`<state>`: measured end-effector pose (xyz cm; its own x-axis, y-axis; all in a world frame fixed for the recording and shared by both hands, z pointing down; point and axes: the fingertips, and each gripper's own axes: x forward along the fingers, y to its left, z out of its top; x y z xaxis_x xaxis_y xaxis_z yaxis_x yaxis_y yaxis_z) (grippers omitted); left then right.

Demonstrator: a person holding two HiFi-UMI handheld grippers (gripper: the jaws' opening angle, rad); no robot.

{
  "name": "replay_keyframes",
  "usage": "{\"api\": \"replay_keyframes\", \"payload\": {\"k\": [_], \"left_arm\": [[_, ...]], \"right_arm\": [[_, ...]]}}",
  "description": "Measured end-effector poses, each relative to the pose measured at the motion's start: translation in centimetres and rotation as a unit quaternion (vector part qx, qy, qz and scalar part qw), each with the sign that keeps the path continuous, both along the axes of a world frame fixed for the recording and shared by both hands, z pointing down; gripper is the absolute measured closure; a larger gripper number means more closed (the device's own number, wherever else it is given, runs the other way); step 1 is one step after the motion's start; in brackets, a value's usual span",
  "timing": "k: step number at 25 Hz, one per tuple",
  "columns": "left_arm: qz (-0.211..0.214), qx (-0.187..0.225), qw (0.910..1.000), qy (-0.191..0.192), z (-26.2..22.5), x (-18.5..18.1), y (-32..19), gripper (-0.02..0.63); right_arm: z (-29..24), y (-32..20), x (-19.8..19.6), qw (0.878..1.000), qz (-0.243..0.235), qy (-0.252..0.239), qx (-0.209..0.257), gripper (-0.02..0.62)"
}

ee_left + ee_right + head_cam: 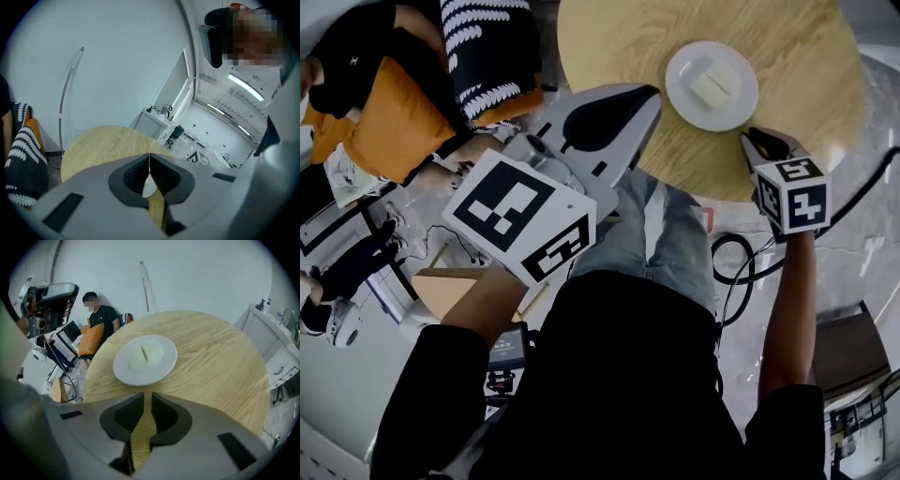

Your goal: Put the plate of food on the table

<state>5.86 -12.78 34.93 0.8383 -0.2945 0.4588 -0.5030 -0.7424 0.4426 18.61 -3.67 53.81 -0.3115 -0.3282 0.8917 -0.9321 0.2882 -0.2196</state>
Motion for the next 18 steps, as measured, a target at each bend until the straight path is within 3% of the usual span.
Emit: {"api": "replay_keyframes", "payload": {"k": [3, 12, 18], "left_arm": [[0.002, 0.006, 1.0, 0.003, -0.5, 0.1, 0.2, 0.595], [0.014, 0.027, 0.9995, 0.01, -2.9, 0.3, 0.5, 0.595], [0.015, 0.038, 0.999, 0.016, -5.0, 0.9, 0.8, 0.594]], "right_arm": [[0.2, 0.4, 0.4, 1.0, 0.01, 0.015, 0.008, 0.586], [0.2, 0.1, 0.0, 0.998, 0.008, 0.065, 0.023, 0.587], [0.1, 0.3, -0.4, 0.994, -0.026, 0.095, 0.048, 0.586]]}}
